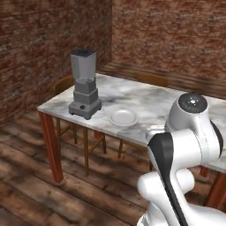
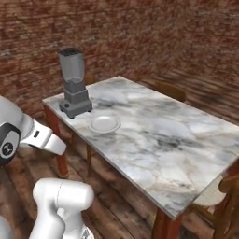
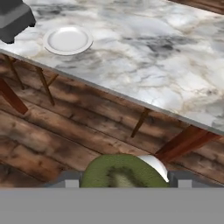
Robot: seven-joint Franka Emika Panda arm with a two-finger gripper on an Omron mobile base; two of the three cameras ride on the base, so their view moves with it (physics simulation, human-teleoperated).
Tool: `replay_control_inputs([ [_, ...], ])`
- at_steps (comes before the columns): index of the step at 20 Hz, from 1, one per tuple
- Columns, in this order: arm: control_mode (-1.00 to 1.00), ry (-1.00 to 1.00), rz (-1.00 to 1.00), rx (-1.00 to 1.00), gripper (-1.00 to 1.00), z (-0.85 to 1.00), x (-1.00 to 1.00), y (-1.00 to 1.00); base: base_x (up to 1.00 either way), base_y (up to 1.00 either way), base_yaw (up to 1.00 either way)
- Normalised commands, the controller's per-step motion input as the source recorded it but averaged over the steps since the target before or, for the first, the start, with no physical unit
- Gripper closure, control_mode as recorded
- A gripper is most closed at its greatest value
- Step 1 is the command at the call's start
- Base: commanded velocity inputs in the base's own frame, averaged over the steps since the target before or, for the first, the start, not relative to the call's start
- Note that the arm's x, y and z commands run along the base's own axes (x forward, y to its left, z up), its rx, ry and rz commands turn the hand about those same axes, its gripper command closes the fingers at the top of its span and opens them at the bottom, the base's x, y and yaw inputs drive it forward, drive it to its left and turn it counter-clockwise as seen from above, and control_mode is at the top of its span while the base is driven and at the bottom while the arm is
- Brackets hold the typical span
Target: Pick the kiwi and apple from the fridge and place them on the plate next to the blender to make a fruit smoothie.
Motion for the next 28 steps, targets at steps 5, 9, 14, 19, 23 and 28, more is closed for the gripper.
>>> replay_control_inputs([
  [5, 1.00, 0.00, 0.00, 0.00, 1.00, 0.00, 0.00, 0.00, 0.54, 0.10, -0.17],
  [9, 1.00, 0.00, 0.00, 0.00, 1.00, 0.00, 0.00, 0.00, 0.68, 0.29, -0.21],
  [14, 1.00, 0.00, 0.00, 0.00, 1.00, 0.00, 0.00, 0.00, 0.71, 0.42, -0.21],
  [19, 1.00, 0.00, 0.00, 0.00, 1.00, 0.00, 0.00, 0.00, 0.57, 0.23, -0.21],
  [23, 1.00, 0.00, 0.00, 0.00, 1.00, 0.00, 0.00, 0.00, 0.56, 0.10, -0.22],
  [28, -1.00, 0.01, 0.00, 0.02, 1.00, -0.02, 0.14, -0.13, 0.31, -0.27, -0.04],
])
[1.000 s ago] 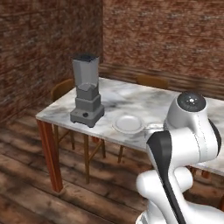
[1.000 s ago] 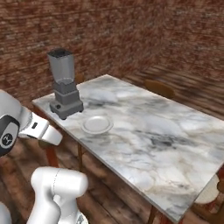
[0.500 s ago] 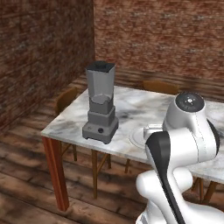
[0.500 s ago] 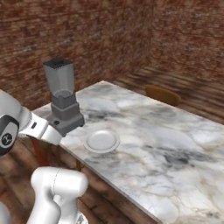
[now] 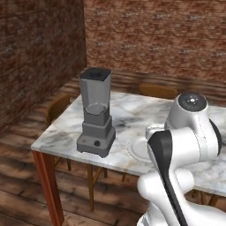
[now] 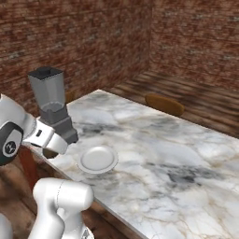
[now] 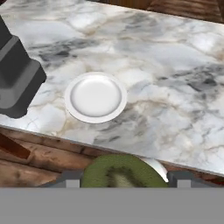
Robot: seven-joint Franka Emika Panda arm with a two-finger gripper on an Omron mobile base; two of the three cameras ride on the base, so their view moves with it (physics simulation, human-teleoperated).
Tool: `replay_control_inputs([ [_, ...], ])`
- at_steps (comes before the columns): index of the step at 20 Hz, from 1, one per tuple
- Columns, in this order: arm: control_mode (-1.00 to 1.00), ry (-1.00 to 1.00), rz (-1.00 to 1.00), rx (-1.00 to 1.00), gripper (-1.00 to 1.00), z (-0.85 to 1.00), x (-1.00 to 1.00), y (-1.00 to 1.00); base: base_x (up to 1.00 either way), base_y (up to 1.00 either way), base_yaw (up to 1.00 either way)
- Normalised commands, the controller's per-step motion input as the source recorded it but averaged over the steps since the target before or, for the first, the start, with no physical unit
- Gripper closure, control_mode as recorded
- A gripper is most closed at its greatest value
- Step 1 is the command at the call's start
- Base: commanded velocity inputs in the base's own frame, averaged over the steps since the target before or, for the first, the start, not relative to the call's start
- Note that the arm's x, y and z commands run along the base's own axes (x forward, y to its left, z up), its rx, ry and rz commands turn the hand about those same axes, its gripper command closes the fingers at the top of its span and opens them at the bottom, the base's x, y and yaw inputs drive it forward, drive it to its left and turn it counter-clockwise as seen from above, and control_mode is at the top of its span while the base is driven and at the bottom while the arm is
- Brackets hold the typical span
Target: Pick the kiwi and apple from the fridge and place them on the plate next to the blender to make a fruit smoothie.
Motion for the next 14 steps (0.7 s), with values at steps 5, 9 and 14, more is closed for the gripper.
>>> replay_control_inputs([
  [5, -1.00, 0.03, 0.11, 0.16, 1.00, -0.23, 0.85, -0.73, 0.00, 0.00, 0.00],
  [9, -1.00, 0.11, 0.12, 0.03, 1.00, -0.58, 0.86, -0.19, 0.00, 0.00, 0.00],
  [14, -1.00, 0.14, 0.15, 0.00, 1.00, -0.74, 0.89, 0.00, 0.00, 0.00, 0.00],
])
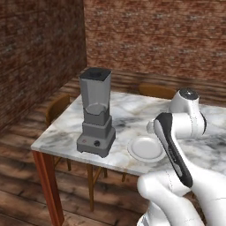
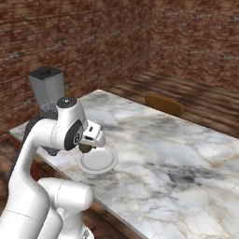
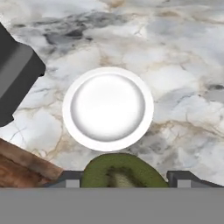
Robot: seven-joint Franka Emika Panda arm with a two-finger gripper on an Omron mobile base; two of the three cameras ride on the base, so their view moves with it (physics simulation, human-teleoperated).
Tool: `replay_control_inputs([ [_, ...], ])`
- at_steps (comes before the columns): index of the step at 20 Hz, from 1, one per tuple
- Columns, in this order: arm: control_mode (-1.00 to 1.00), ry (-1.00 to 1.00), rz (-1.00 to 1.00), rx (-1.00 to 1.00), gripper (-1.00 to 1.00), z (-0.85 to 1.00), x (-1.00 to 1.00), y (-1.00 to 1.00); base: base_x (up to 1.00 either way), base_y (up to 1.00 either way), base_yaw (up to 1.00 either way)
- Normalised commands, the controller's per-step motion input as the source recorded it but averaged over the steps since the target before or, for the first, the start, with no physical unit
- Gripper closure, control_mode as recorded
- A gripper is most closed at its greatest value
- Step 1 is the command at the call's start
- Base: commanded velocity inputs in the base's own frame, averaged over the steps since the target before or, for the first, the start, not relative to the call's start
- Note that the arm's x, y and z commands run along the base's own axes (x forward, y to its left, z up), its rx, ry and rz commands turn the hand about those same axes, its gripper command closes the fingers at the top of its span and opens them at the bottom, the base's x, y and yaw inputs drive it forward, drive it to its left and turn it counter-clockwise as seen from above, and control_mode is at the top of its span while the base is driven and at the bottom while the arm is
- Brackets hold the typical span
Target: Pick the kiwi and apple from the fridge and place them on the plate next to the blender to make a fruit smoothie.
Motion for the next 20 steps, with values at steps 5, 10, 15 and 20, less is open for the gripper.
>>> replay_control_inputs([
  [5, -1.00, 0.11, 0.12, -0.01, 1.00, -0.80, 0.60, 0.01, 0.00, 0.00, 0.00],
  [10, -1.00, 0.05, 0.09, -0.01, 1.00, -0.74, 0.59, 0.06, 0.00, 0.00, 0.00],
  [15, -1.00, 0.06, 0.06, 0.00, 1.00, -0.53, 0.56, 0.00, 0.00, 0.00, 0.00],
  [20, -1.00, 0.08, 0.01, 0.00, 1.00, -0.55, 0.57, 0.04, 0.00, 0.00, 0.00],
])
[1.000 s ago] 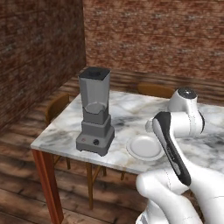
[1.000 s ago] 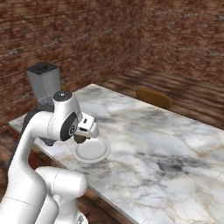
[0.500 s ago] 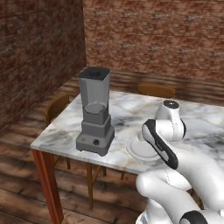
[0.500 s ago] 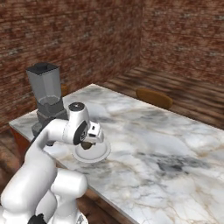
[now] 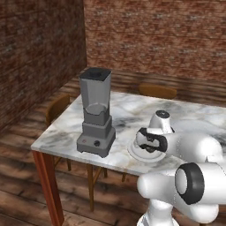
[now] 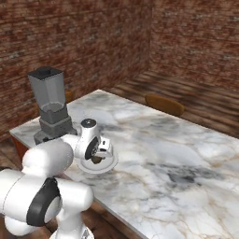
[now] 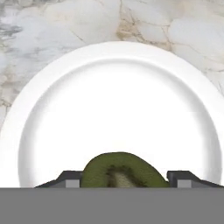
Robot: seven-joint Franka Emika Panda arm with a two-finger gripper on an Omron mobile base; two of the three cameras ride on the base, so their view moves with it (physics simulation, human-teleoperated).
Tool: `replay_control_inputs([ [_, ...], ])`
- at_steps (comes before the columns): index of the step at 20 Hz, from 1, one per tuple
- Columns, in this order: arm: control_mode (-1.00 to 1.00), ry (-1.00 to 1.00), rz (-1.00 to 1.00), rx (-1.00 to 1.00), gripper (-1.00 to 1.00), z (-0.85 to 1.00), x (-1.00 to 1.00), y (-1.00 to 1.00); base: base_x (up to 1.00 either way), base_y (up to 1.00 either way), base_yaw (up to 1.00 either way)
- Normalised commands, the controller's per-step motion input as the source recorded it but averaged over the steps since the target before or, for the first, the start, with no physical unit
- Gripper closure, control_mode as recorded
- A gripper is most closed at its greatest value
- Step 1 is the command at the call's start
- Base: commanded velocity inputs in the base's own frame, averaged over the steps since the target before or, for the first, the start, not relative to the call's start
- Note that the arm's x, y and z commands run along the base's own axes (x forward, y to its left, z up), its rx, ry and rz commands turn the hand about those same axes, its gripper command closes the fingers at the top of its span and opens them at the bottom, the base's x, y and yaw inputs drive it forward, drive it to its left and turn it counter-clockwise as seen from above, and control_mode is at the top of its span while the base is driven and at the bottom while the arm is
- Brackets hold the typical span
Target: Pick the kiwi and apple from the fridge and place them on the plate next to the blender to make a fruit smoothie.
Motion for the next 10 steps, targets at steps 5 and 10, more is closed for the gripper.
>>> replay_control_inputs([
  [5, -1.00, 0.10, 0.00, 0.00, -1.00, -0.38, 0.53, 0.11, 0.00, 0.00, 0.00],
  [10, -1.00, 0.03, 0.00, 0.00, -1.00, -0.01, 0.05, 0.00, 0.00, 0.00, 0.00],
])
